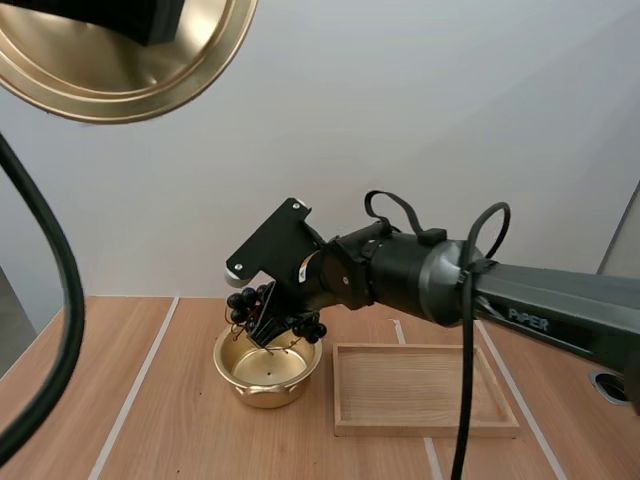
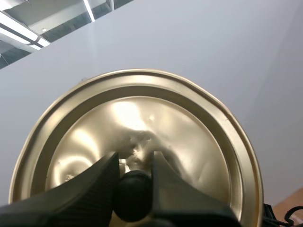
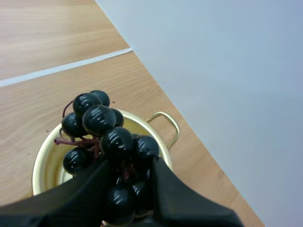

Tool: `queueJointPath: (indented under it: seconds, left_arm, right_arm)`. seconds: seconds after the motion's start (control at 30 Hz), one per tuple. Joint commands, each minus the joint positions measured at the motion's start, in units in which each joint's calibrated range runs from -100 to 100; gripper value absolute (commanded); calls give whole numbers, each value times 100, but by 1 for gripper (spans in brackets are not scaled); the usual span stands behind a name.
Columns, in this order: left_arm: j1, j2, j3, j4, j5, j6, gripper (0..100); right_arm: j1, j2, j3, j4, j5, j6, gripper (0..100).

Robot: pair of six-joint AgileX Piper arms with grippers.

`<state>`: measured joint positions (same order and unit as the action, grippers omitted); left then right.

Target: Open the lid, put the grape in the pot, and close it

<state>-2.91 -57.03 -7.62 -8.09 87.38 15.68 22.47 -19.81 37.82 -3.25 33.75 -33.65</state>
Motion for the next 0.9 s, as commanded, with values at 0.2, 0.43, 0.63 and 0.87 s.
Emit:
queueJointPath:
  seconds: [0.2,0.43,0.63,0.87]
  left_arm:
    - [-10,-21,-41,69,78,-62,0]
    - [-10,-21,-41,69,78,-62,0]
    - [-10,-21,-41,69,78,-62,0]
    - [-10,-21,-41,162,127,-62,0]
  right_arm:
    - [32,779,-76,78,-484,-29,0]
    - [32,784,-86,254,-538,-29,100]
    - [32,453,-86,526,-360,-29,100]
    - [25,-416,-86,557,777,-29,100]
